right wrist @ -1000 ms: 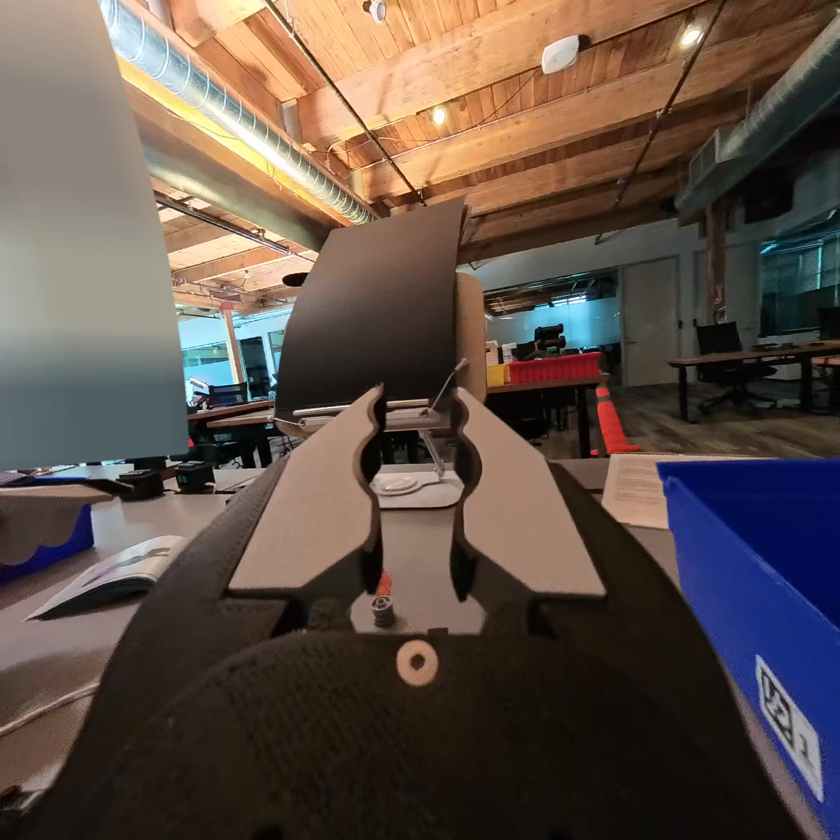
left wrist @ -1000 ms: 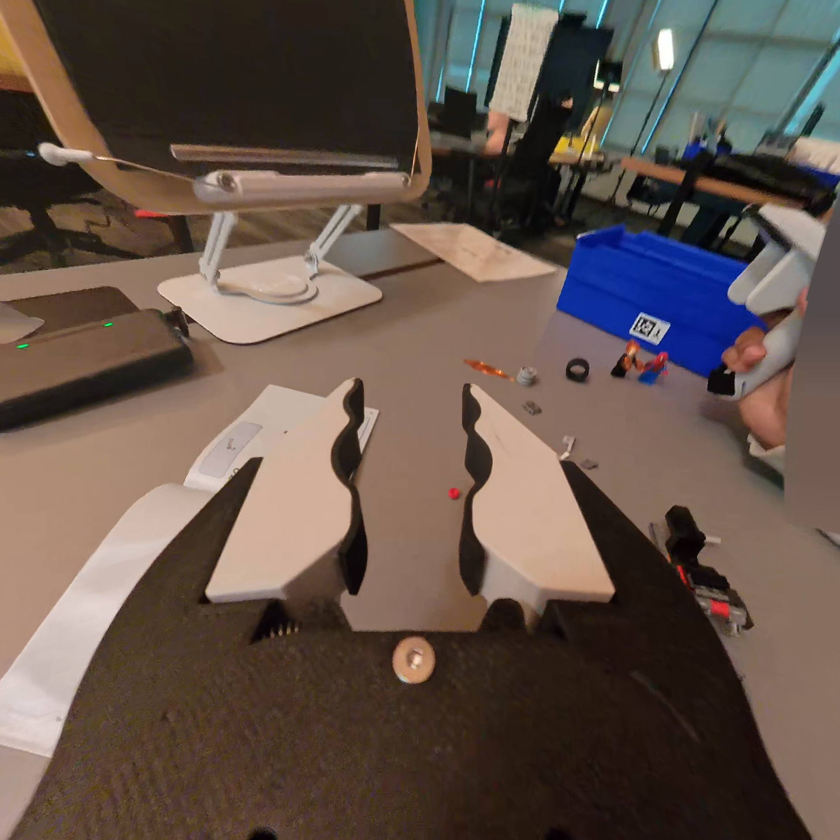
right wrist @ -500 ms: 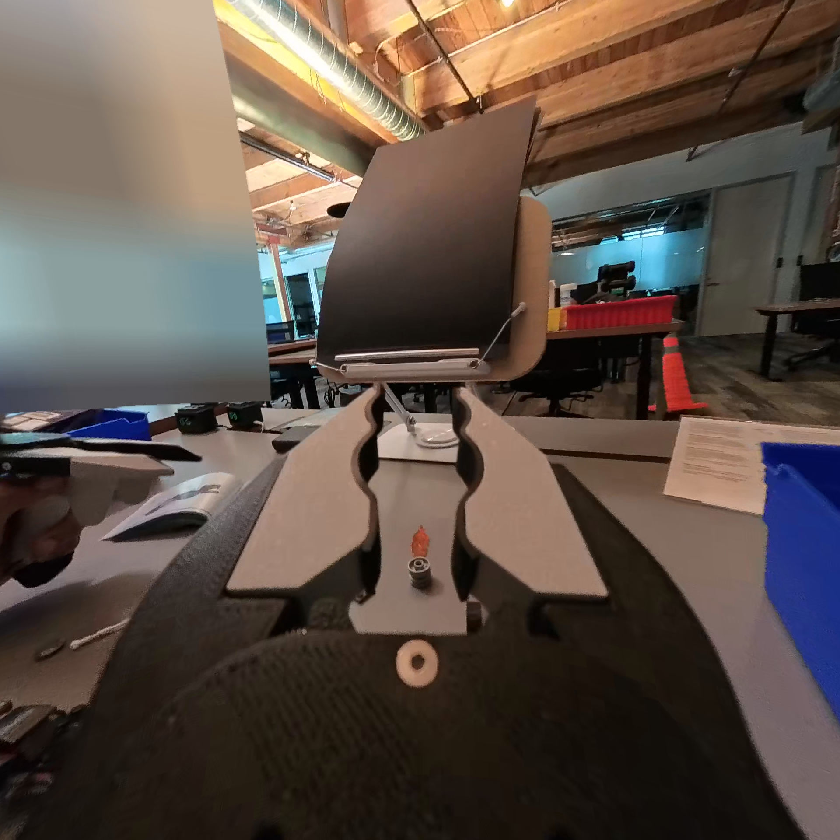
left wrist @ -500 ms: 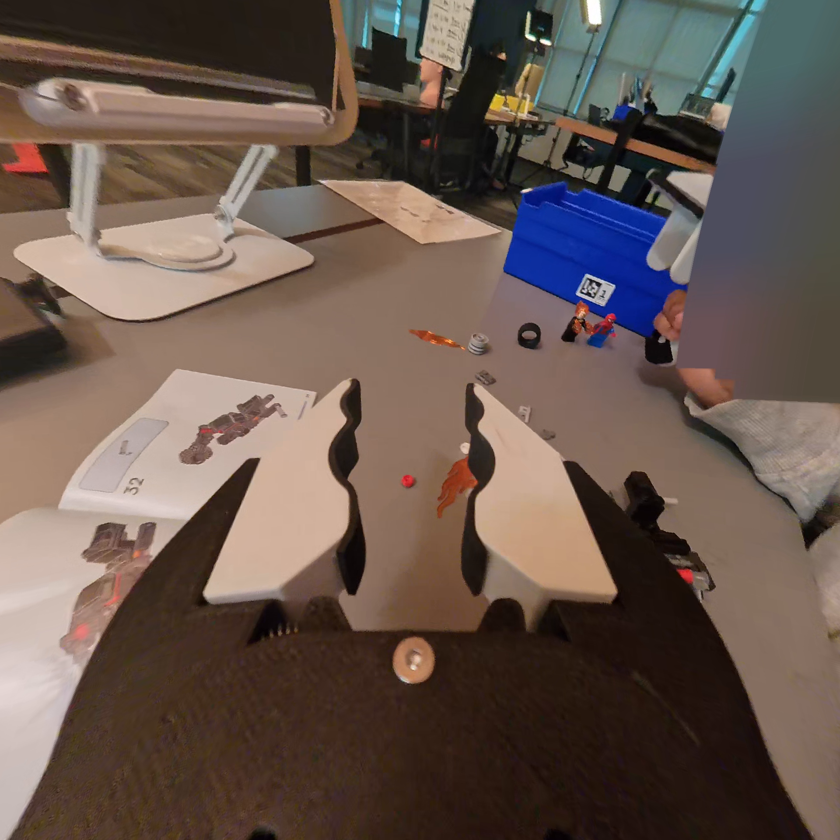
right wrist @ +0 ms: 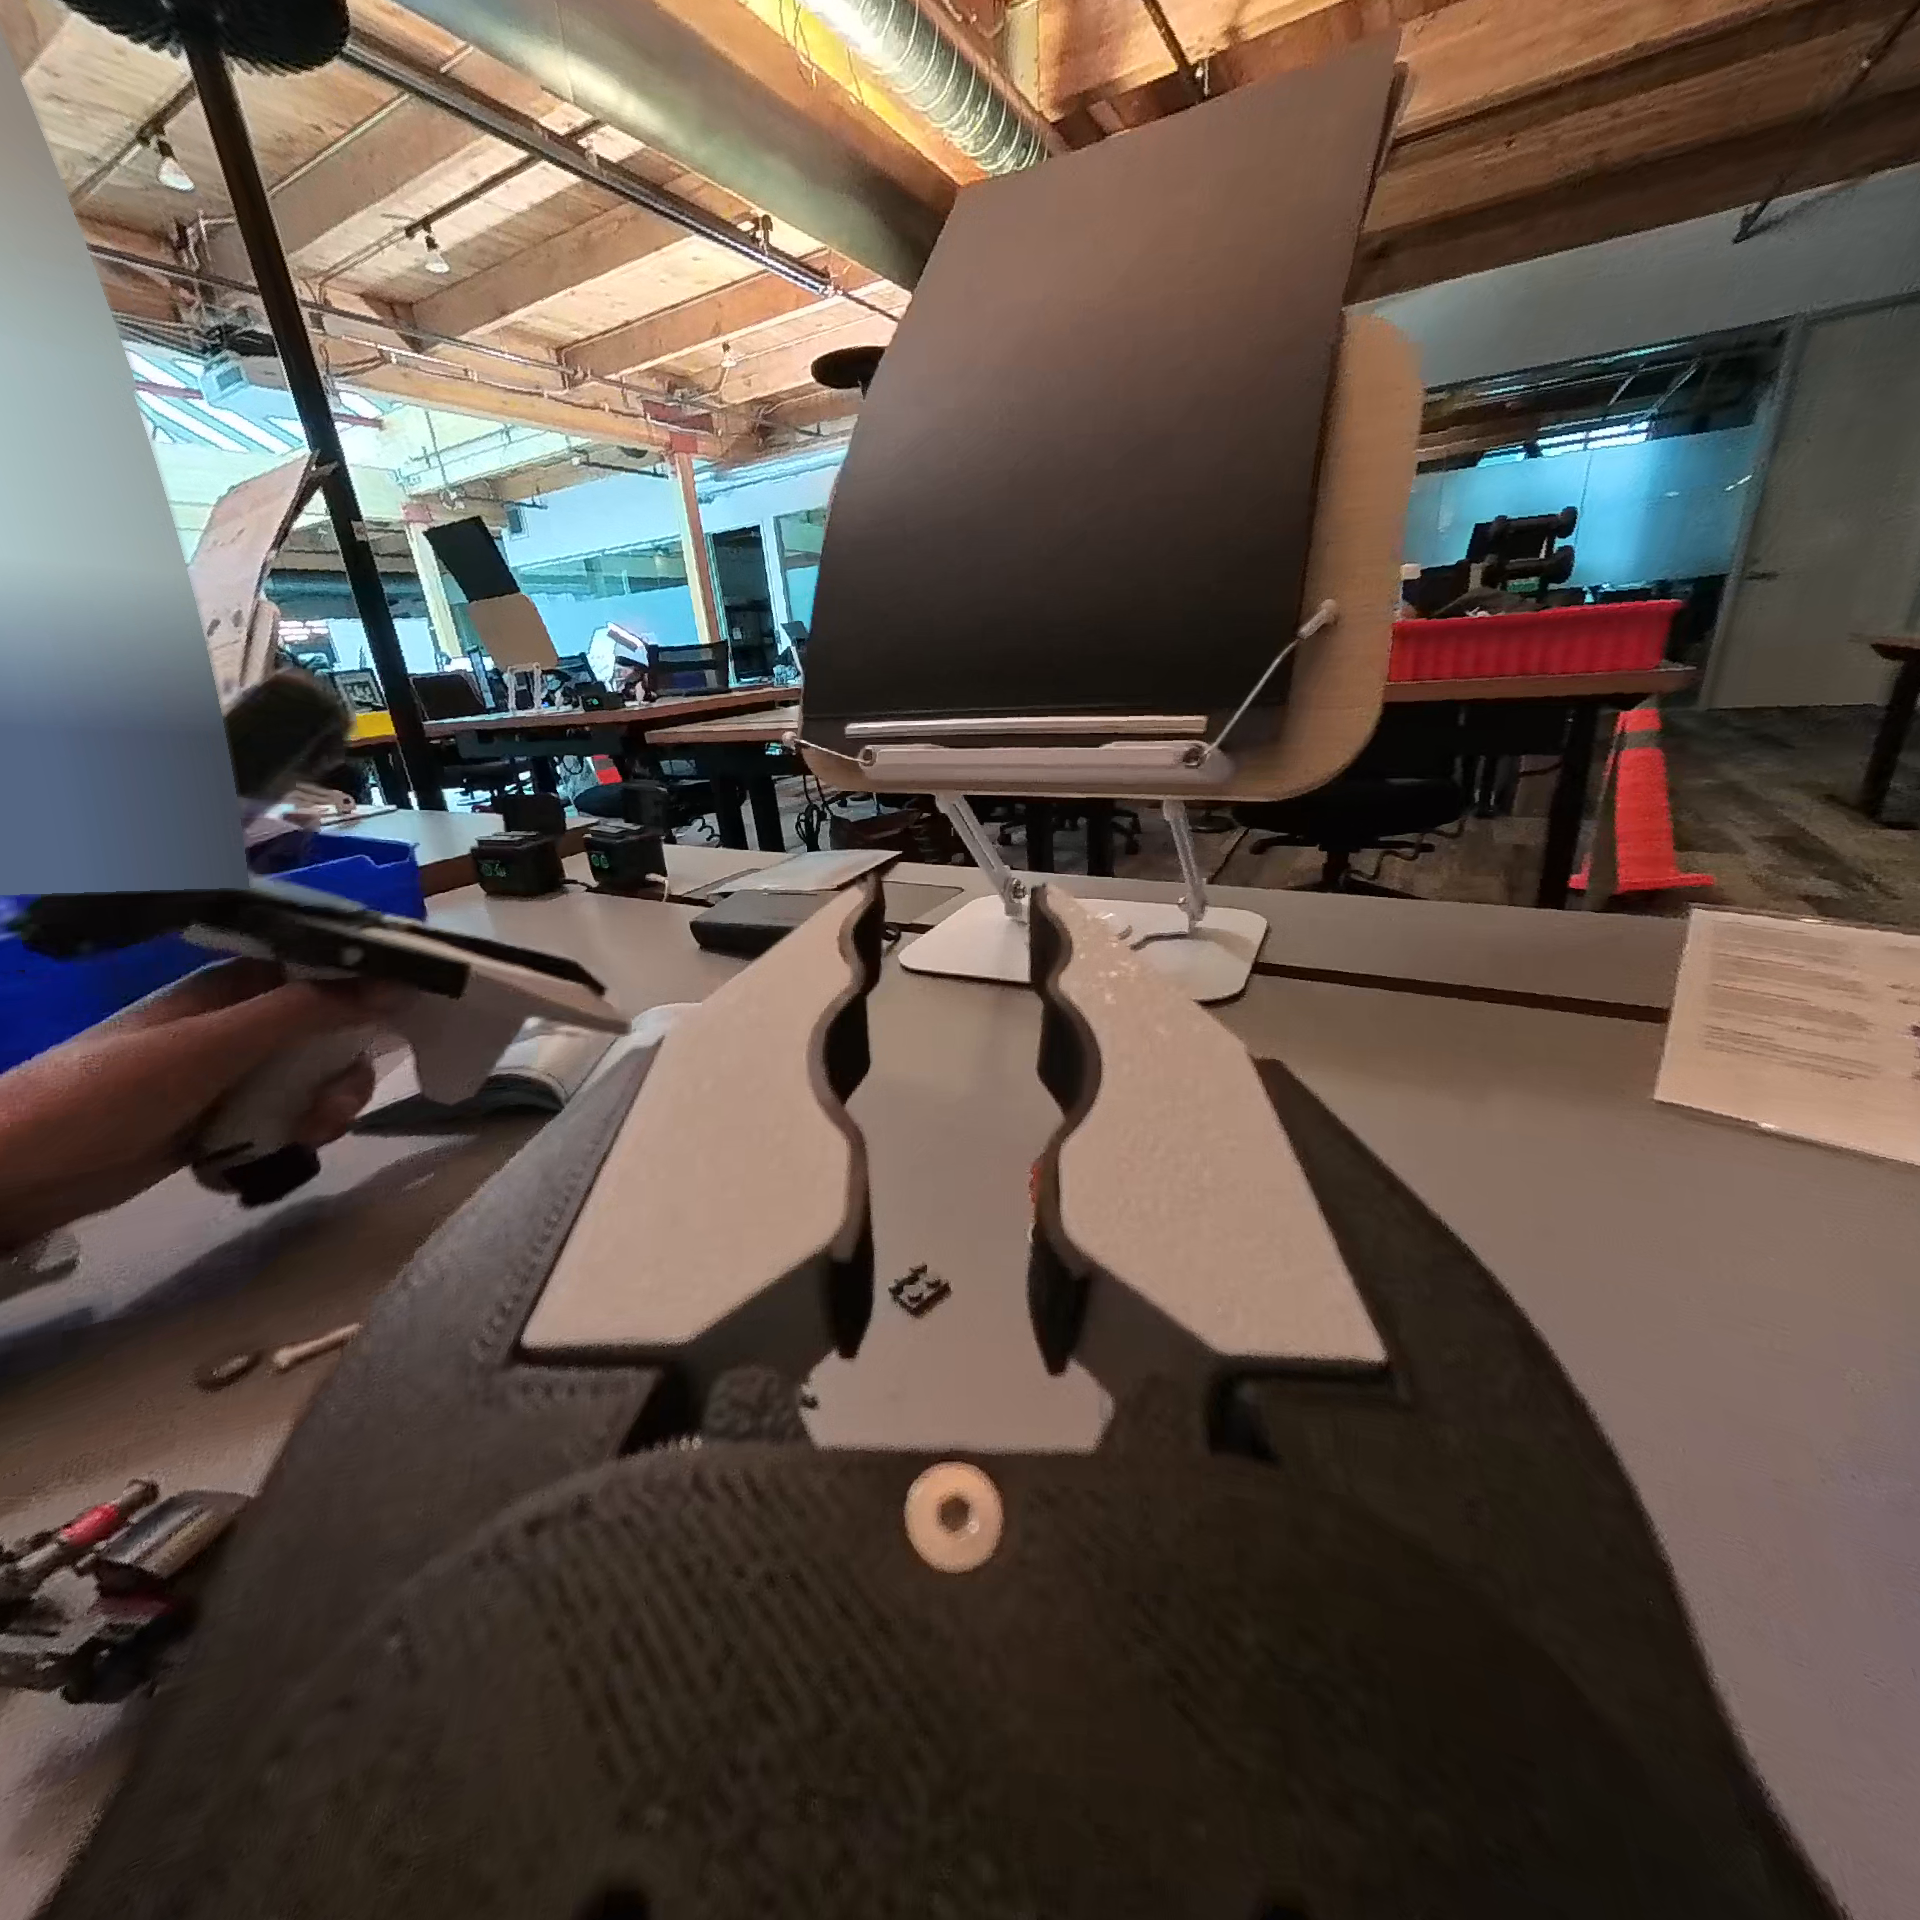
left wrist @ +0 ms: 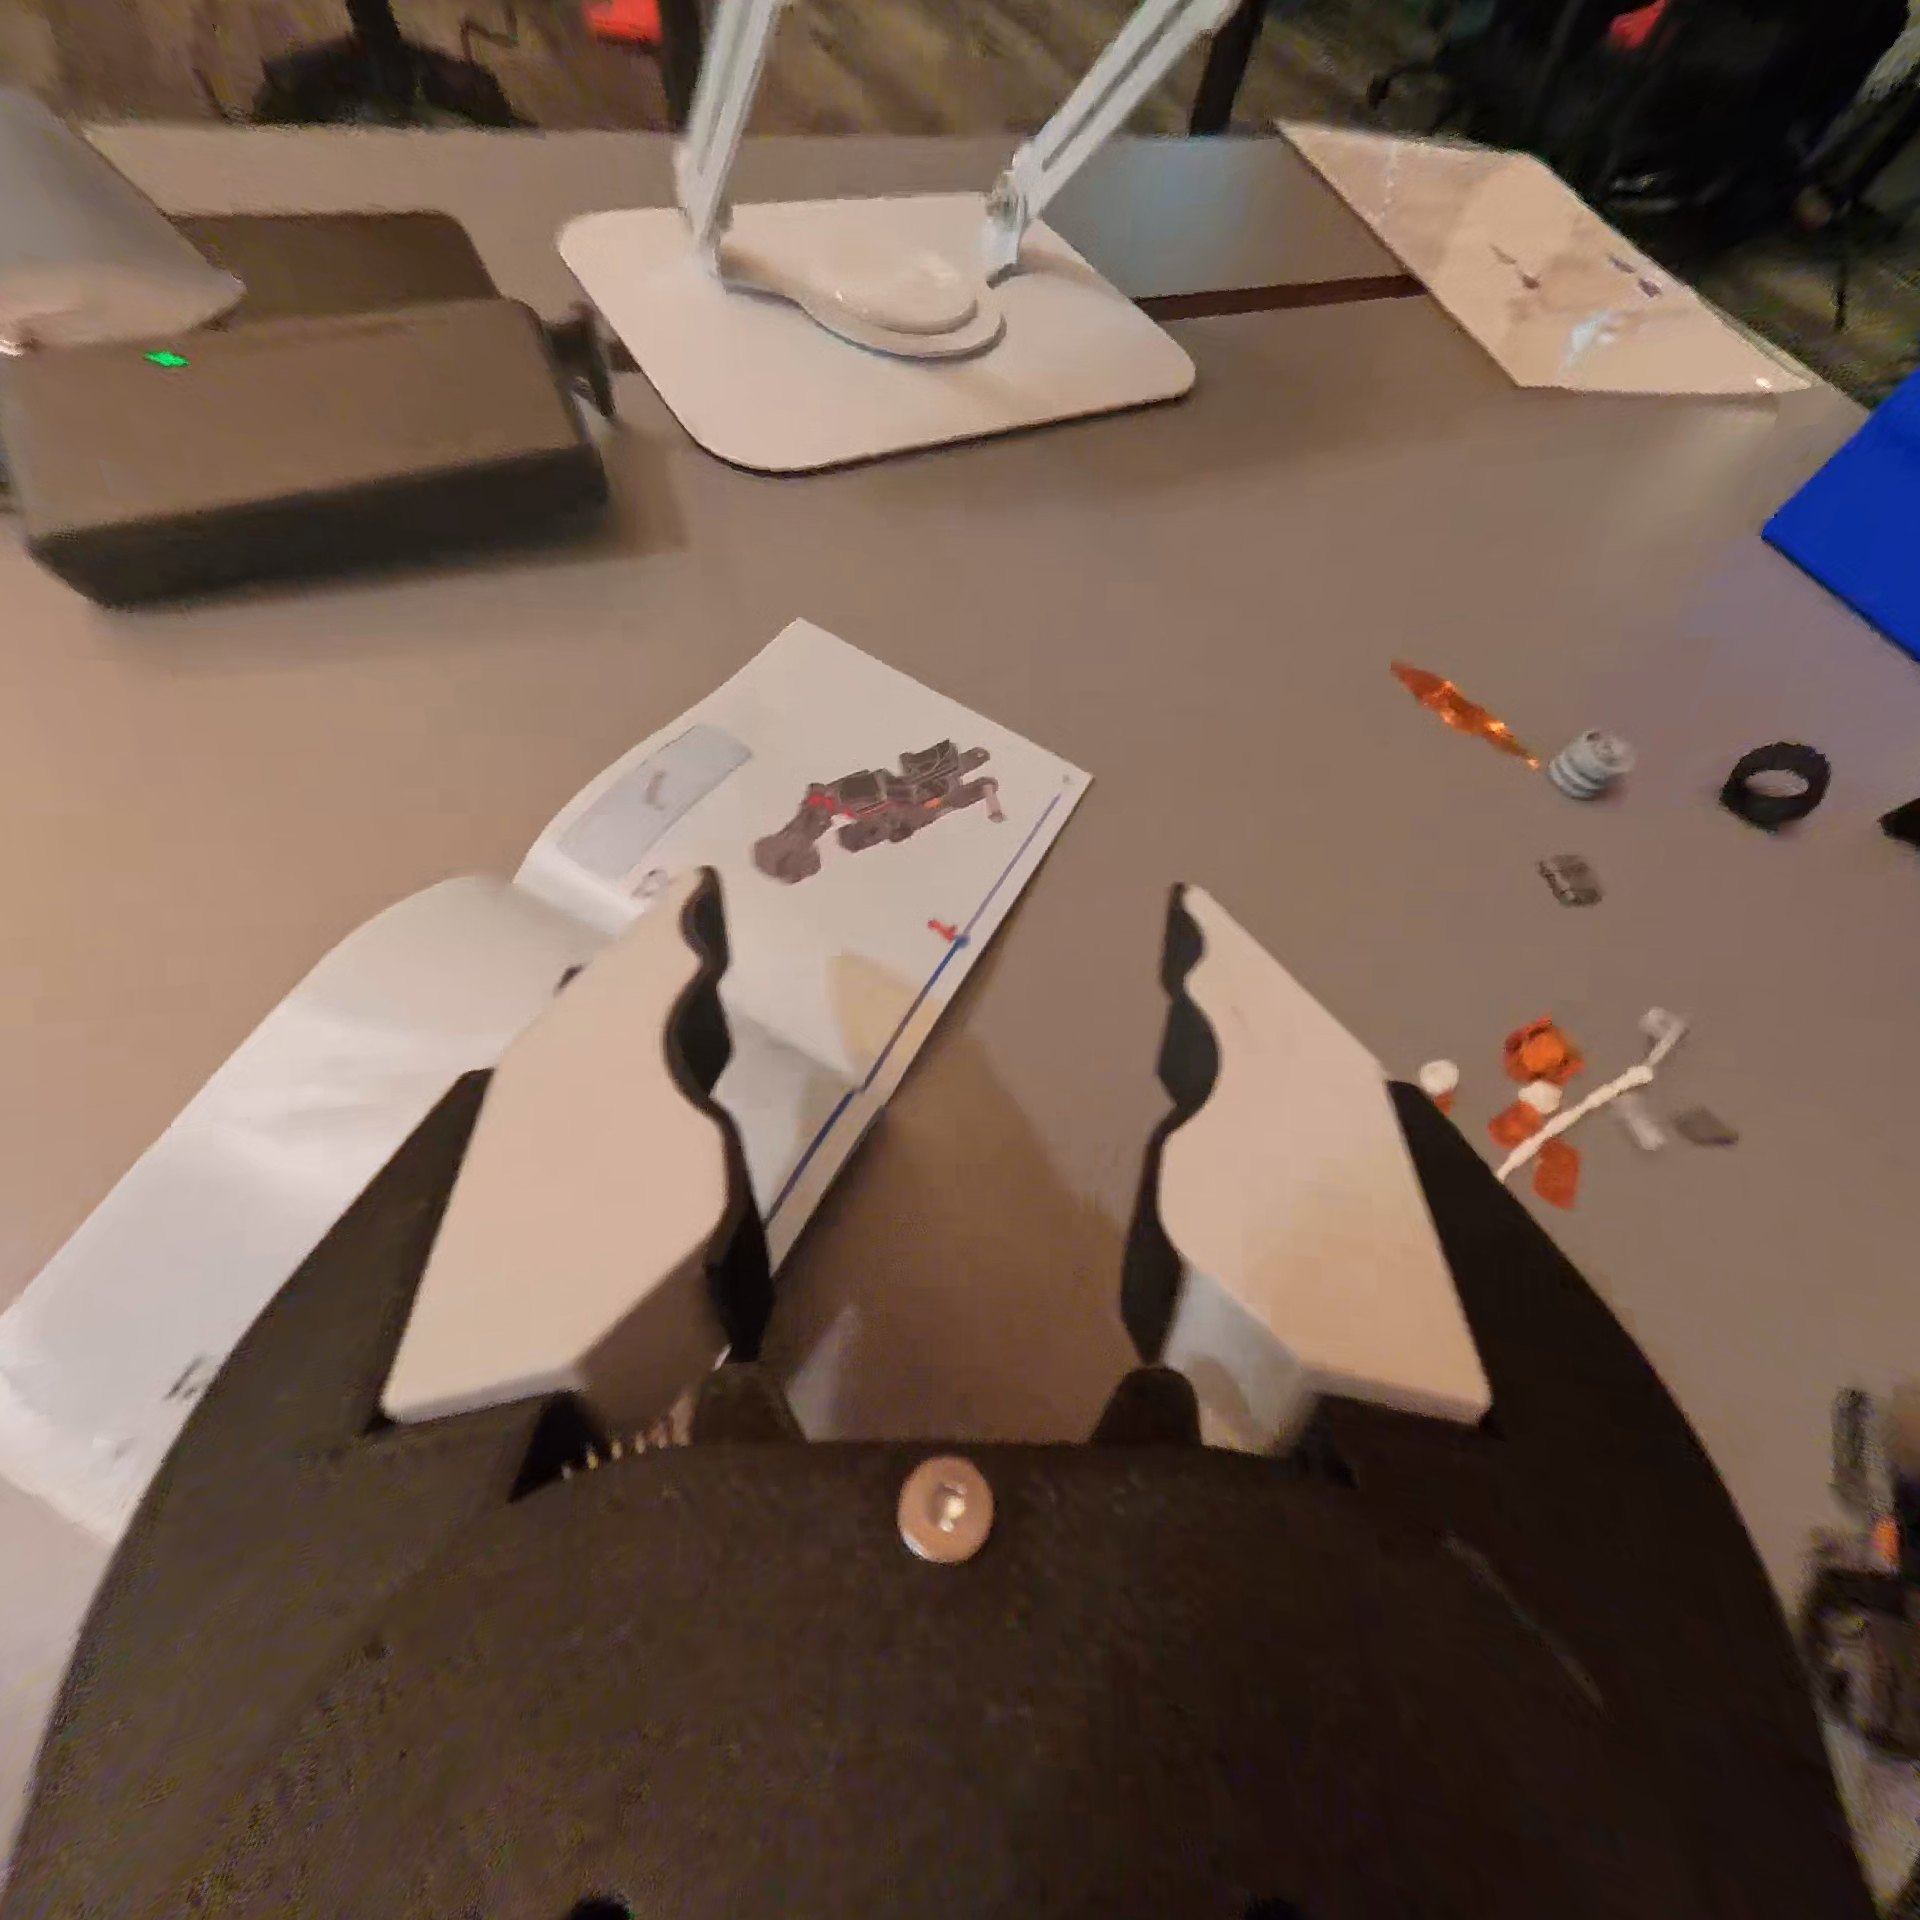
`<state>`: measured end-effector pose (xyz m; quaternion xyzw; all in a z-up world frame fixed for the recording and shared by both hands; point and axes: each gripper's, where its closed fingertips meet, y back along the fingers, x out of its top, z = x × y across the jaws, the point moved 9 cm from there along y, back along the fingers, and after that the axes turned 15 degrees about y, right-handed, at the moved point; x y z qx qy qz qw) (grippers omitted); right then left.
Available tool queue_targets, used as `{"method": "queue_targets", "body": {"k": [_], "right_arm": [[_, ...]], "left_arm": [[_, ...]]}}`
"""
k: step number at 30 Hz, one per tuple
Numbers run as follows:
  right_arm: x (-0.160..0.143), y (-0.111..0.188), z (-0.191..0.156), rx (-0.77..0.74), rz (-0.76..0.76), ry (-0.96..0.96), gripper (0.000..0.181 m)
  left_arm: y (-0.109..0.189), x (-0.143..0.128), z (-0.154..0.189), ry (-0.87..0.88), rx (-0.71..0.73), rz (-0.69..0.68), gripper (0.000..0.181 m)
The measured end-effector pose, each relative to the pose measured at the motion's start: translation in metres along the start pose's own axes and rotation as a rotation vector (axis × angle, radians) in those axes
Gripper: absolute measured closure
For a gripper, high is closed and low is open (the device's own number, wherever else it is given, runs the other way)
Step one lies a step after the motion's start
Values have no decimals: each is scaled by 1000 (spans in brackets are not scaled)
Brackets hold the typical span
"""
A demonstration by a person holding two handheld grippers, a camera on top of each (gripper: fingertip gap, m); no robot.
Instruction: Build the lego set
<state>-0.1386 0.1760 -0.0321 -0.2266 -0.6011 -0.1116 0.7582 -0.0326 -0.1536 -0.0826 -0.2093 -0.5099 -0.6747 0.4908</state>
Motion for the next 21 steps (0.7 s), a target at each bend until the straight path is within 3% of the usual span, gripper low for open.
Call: {"method": "queue_targets", "body": {"k": [2,3,4,7,9,12,15,17,21], "right_arm": [[0,-1,-1,4,-1,10,156],[1,-1,-1,4,2,11,156],[1,-1,0,4,5,10,156],[1,0,3,-5,10,4,156],[1,1,5,-6,17,-17,156],[0,2,6,4,27,-55,156],[-1,0,5,19,22,-75,156],[-1,0,4,24,18,-77,156],[-2,-1,4,29,14,-89,156]], "left_arm": [[-19,13,7,1,40,-71,75],[-31,21,5,-15,144,-71,52],[-42,27,1,-41,274,-76,47],[-67,27,-9,-61,505,-215,69],[-72,18,-8,-10,445,-231,80],[-68,13,-7,13,360,-249,80],[-63,15,-4,71,254,-232,77],[-64,12,-2,81,180,-257,65],[-68,4,1,-82,277,-276,73]]}}
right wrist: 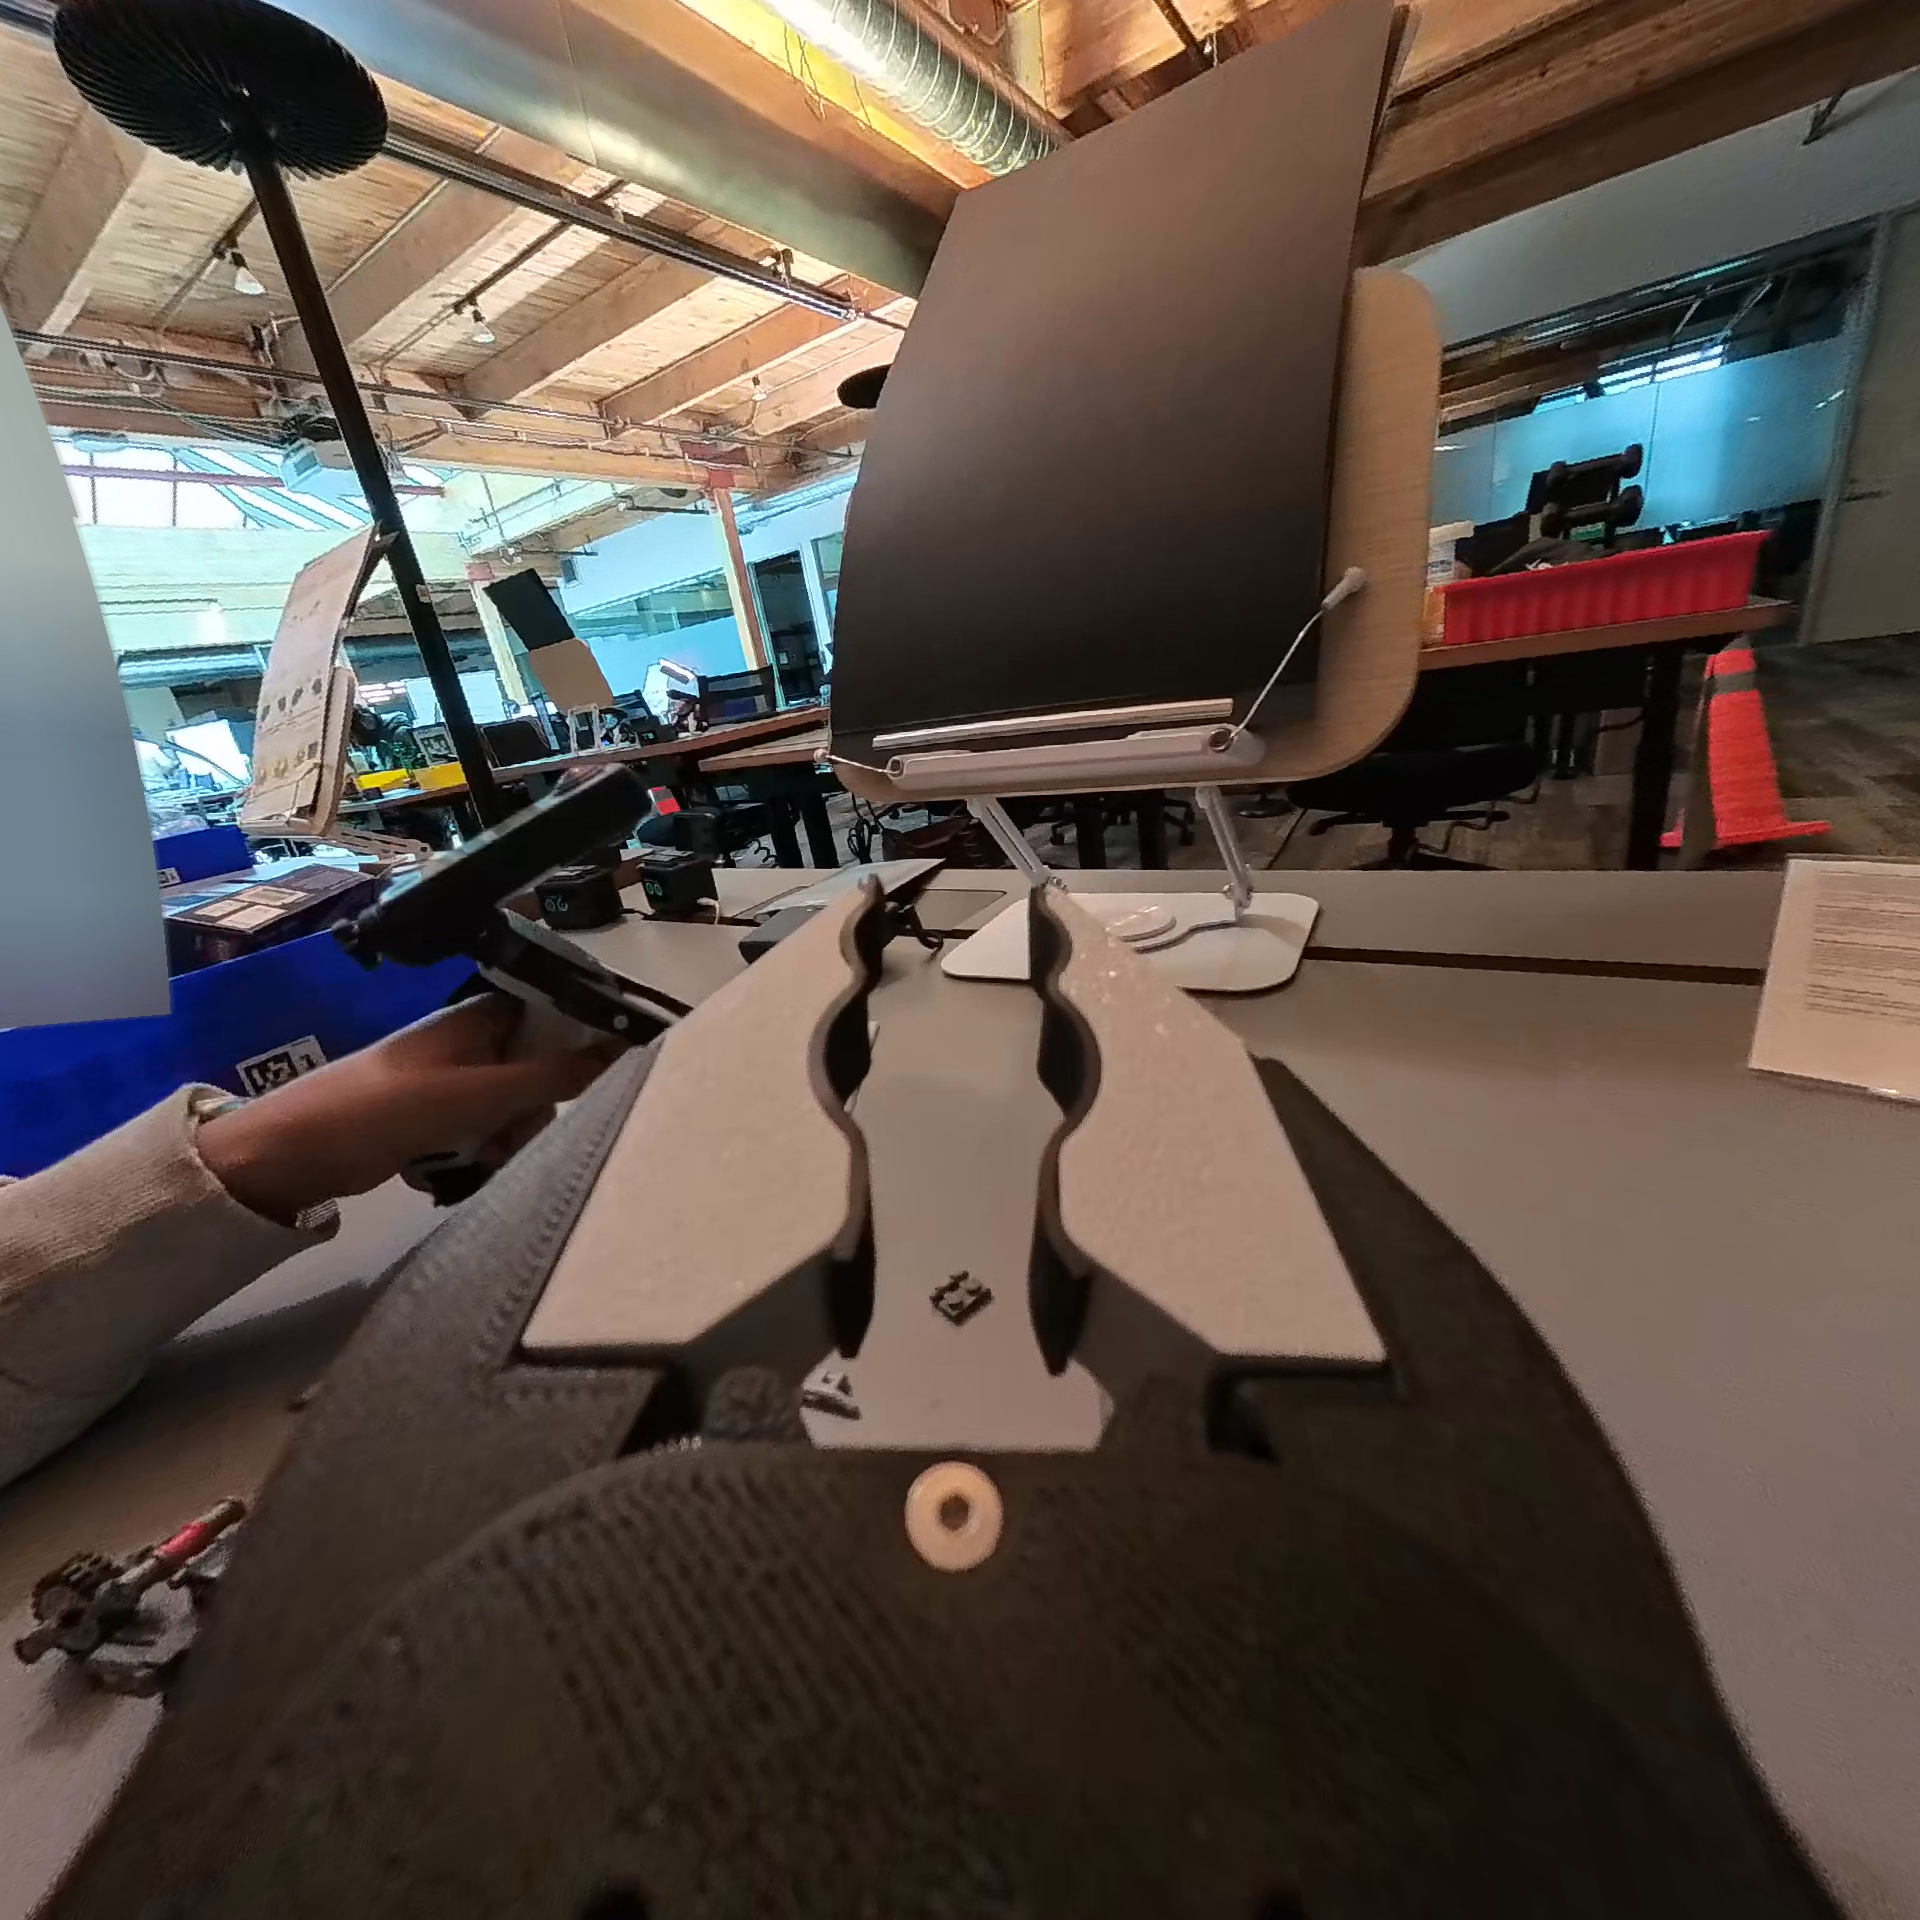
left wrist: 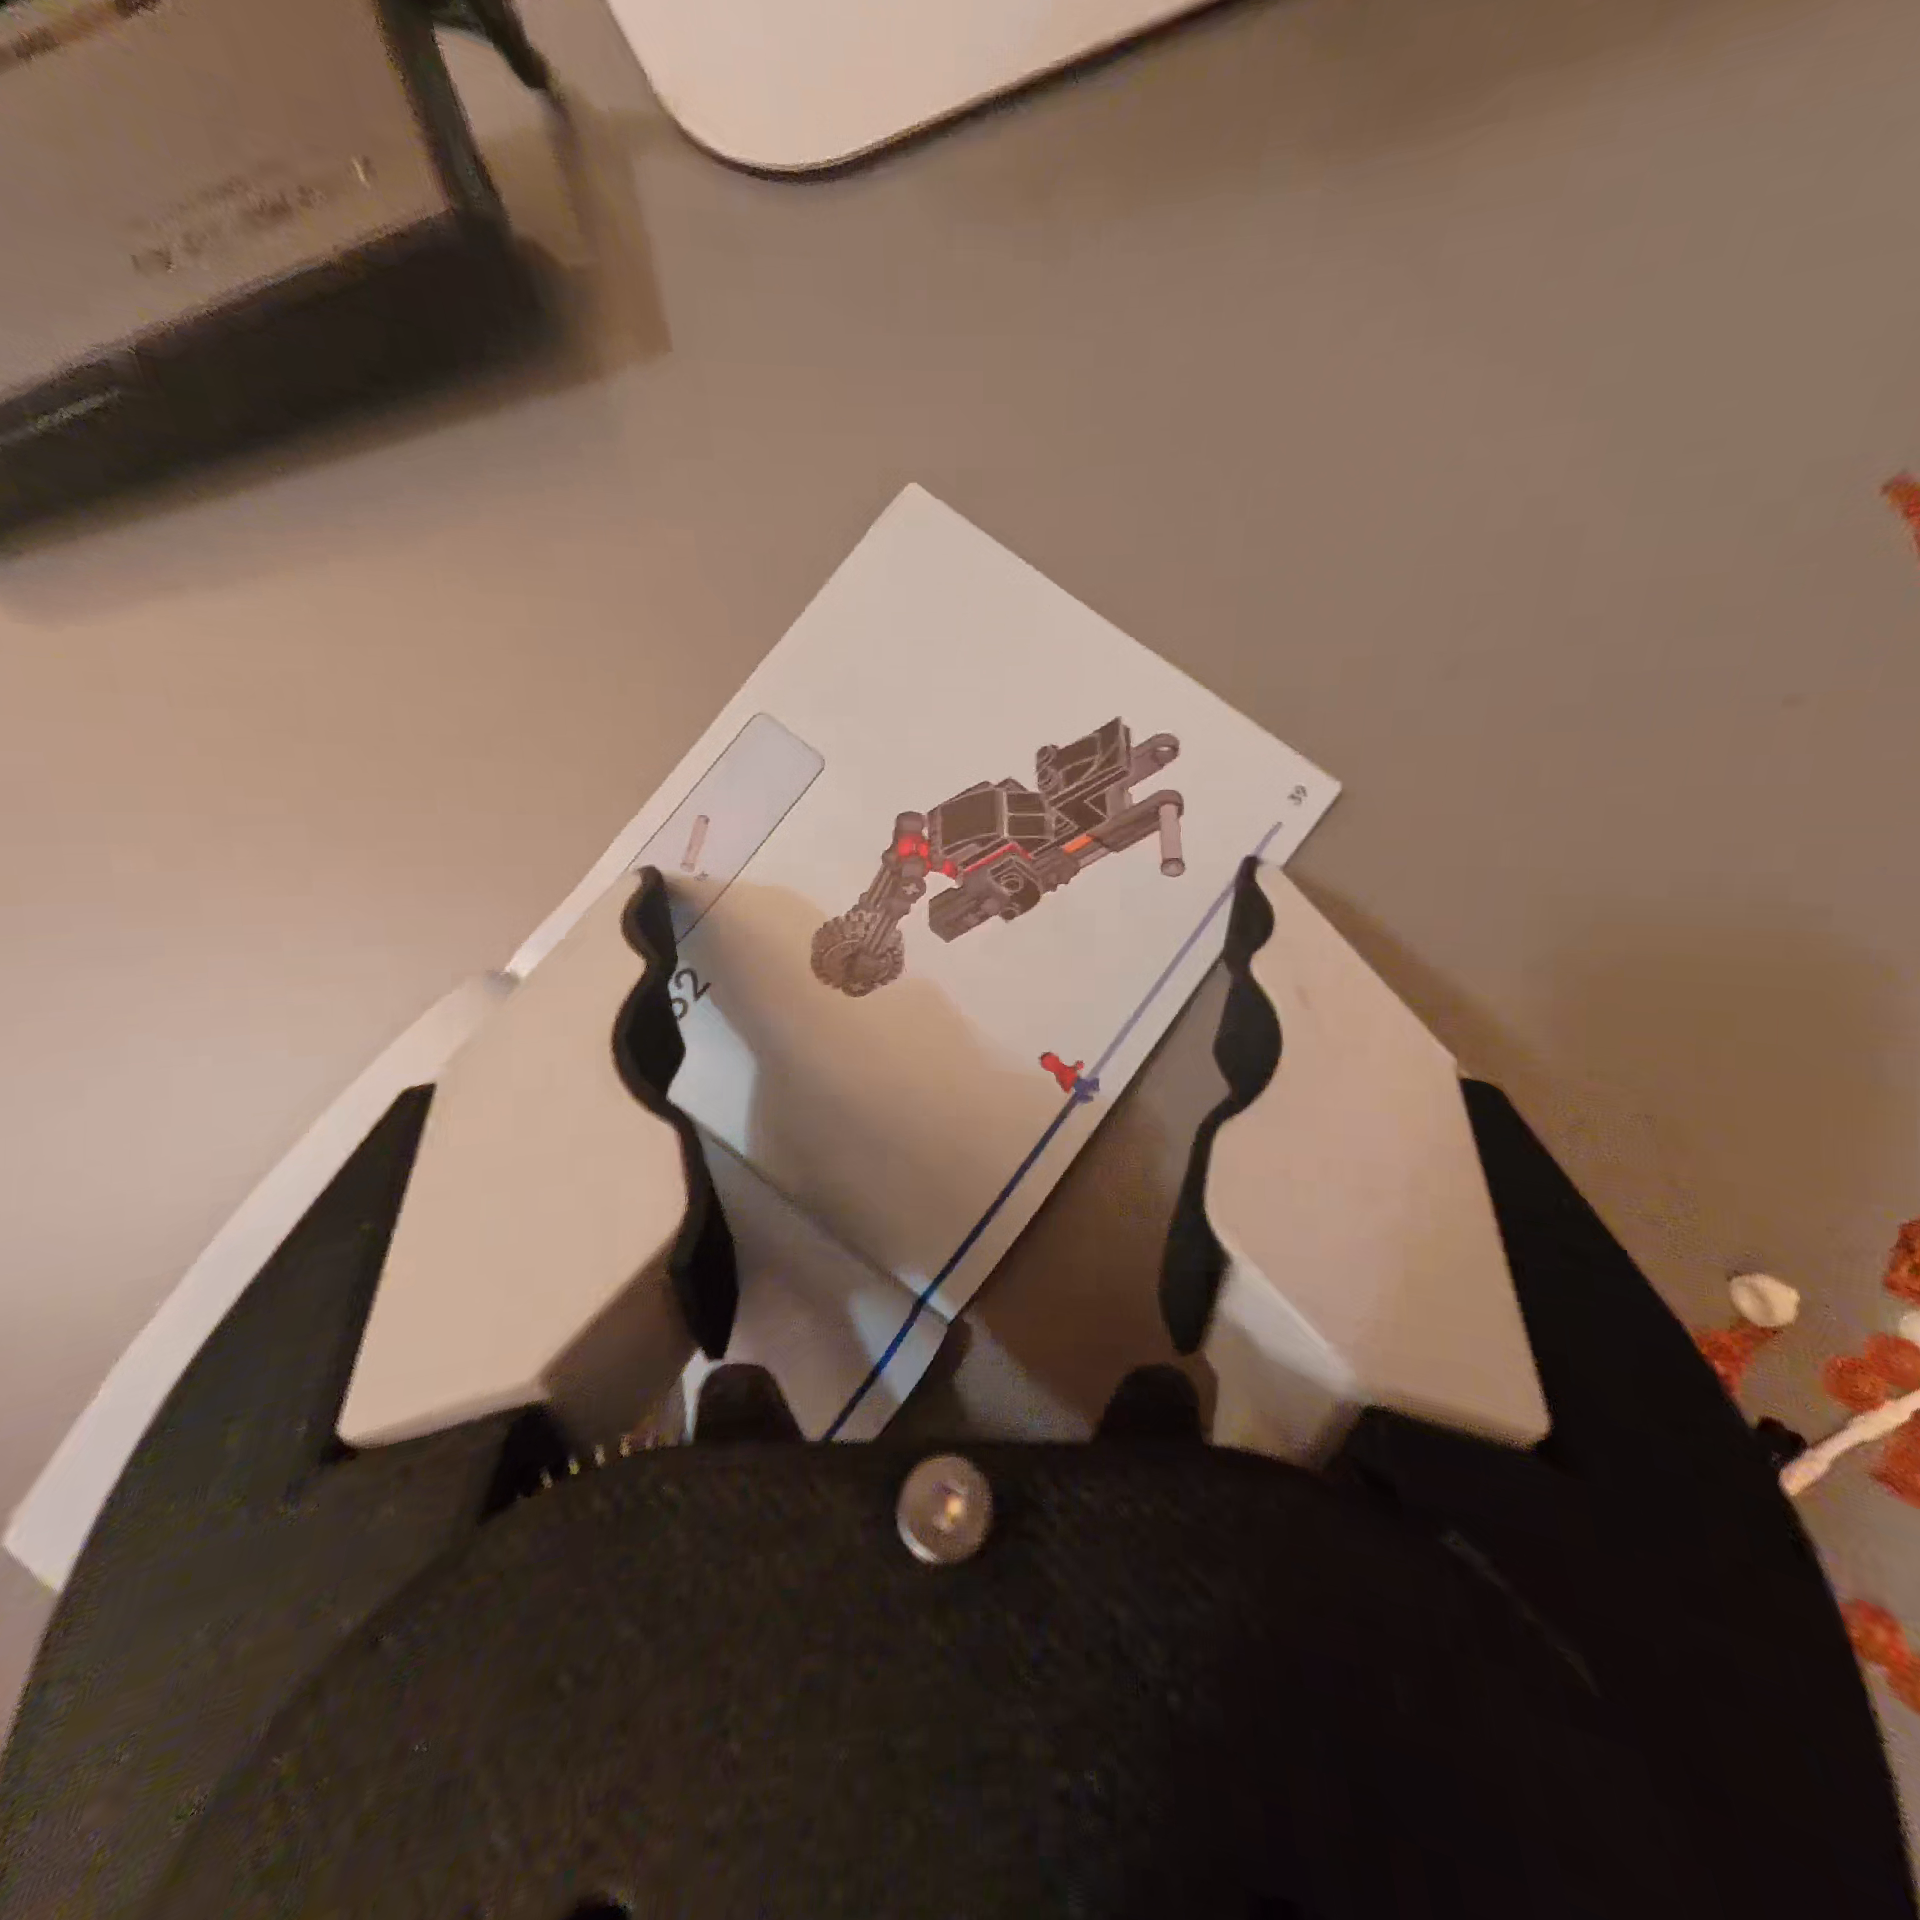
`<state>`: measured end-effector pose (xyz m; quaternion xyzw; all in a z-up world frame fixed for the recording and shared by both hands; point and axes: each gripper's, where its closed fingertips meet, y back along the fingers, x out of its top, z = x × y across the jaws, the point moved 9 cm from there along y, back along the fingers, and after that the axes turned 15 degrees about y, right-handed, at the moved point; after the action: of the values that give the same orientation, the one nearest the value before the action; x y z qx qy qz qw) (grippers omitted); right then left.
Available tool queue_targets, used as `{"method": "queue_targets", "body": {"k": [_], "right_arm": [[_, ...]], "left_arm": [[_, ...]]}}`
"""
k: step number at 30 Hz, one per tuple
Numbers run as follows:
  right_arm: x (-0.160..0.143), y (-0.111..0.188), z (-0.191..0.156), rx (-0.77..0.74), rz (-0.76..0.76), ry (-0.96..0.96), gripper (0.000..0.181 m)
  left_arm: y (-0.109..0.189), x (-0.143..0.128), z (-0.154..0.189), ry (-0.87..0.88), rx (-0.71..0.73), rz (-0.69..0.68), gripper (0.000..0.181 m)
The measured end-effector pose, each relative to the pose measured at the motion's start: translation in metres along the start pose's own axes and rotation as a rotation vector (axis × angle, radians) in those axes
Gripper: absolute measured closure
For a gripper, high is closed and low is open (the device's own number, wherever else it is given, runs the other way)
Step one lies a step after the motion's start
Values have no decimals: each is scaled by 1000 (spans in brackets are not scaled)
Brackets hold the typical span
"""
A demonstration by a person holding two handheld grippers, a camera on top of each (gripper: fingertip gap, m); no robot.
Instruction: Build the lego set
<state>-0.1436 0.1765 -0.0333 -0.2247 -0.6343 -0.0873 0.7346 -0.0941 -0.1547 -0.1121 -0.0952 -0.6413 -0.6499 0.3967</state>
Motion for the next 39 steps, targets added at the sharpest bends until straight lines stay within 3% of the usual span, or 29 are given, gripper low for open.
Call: {"method": "queue_targets", "body": {"k": [7,17,22,25,27,36,38,39], "right_arm": [[-1,0,0,0,-3,-14,156],[-1,0,0,2,-3,-12,156],[-1,1,0,1,-1,-14,156],[-1,1,0,3,-1,-14,156],[-1,1,0,5,-3,-14,156],[-1,0,0,8,-2,-19,156],[-1,0,0,8,-2,-19,156],[-1,0,1,7,-2,-19,156]], "left_arm": [[1,0,4,-26,-34,16,97],[2,7,-23,31,27,44,178],[7,5,-18,28,-85,26,176],[7,4,-7,-4,-93,28,100],[3,0,-7,-12,4,8,73],[1,2,-6,25,19,-29,72],[2,4,-9,36,28,-26,84],[2,5,-12,41,29,-13,102]]}}
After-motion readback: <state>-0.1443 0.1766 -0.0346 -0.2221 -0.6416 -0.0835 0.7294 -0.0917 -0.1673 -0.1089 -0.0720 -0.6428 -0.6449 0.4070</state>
